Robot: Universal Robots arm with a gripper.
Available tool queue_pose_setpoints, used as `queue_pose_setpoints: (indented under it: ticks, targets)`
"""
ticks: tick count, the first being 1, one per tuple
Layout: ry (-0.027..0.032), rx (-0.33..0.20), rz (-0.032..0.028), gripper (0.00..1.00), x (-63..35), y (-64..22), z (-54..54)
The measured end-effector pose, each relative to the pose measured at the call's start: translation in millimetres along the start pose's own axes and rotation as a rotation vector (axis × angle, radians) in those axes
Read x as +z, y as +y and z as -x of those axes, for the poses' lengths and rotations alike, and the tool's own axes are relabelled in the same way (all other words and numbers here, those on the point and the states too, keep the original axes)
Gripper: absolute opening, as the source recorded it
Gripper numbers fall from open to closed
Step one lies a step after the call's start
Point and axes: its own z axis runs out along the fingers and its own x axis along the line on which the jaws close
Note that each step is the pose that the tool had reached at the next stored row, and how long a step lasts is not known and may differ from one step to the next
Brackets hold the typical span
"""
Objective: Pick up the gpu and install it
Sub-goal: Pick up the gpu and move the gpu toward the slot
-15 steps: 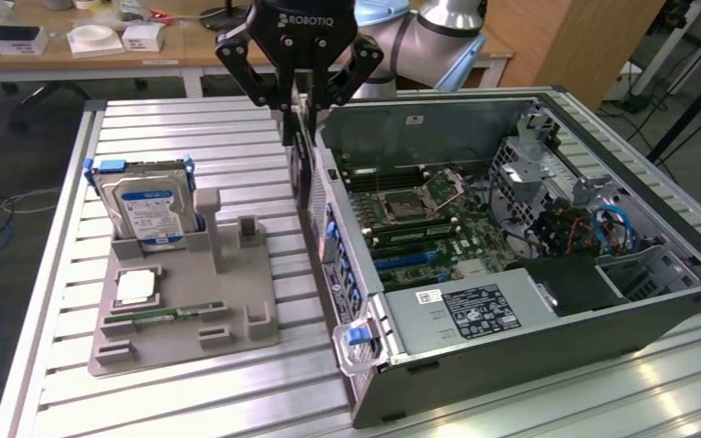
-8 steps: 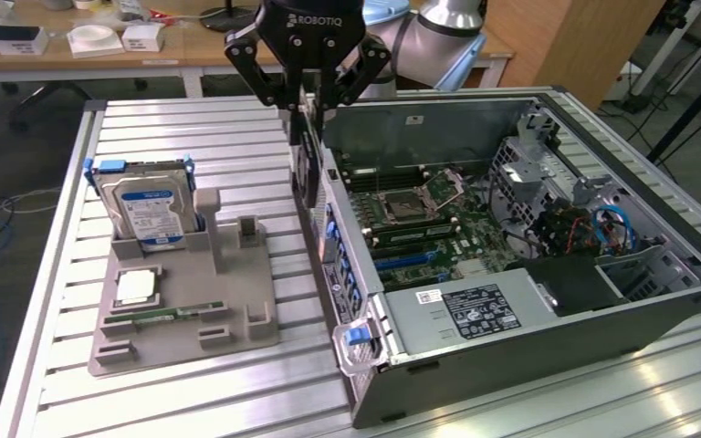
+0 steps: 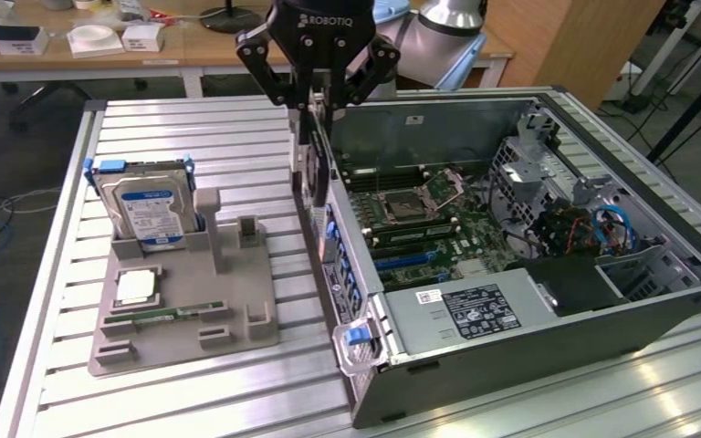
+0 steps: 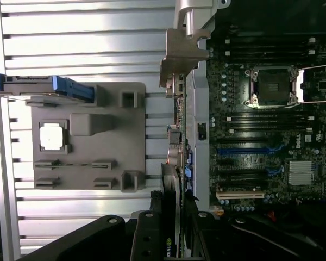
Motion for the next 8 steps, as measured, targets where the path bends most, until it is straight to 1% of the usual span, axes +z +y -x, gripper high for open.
queue_pose_setpoints:
  ticks: [8]
  targets:
    - [0.0,0.0,0.0,0.26,-0.1,0.5,8.2]
